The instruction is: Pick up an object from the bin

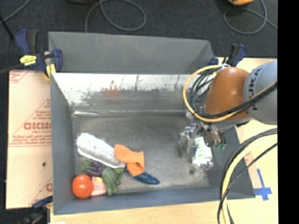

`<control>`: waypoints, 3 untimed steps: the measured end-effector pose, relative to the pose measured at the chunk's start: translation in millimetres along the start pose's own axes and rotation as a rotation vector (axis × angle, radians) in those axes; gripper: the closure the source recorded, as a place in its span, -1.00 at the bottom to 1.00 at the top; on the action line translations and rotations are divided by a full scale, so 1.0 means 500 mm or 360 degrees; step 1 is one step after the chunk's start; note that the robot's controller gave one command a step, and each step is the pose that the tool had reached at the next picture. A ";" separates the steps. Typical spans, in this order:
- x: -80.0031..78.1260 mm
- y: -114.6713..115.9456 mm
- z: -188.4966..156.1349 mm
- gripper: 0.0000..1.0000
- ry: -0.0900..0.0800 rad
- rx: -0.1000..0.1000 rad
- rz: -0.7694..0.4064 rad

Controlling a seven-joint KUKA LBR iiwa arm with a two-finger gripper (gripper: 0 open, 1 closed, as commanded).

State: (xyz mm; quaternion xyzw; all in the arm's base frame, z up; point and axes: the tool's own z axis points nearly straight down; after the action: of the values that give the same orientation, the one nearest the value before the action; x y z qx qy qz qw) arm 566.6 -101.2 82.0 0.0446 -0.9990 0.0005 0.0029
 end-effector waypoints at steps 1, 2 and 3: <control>-0.005 0.001 -0.006 1.00 -0.0010 0.0001 -0.0003; 0.005 -0.018 -0.064 1.00 -0.0005 -0.0001 0.0087; 0.059 -0.035 -0.170 1.00 -0.0002 -0.0002 0.0134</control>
Offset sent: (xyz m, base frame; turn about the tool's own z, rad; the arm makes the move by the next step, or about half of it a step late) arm -0.0042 -0.0176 0.0534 0.0979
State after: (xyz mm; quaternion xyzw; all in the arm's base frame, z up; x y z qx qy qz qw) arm 539.2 -121.2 167.4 0.0026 -1.0000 0.0000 0.0022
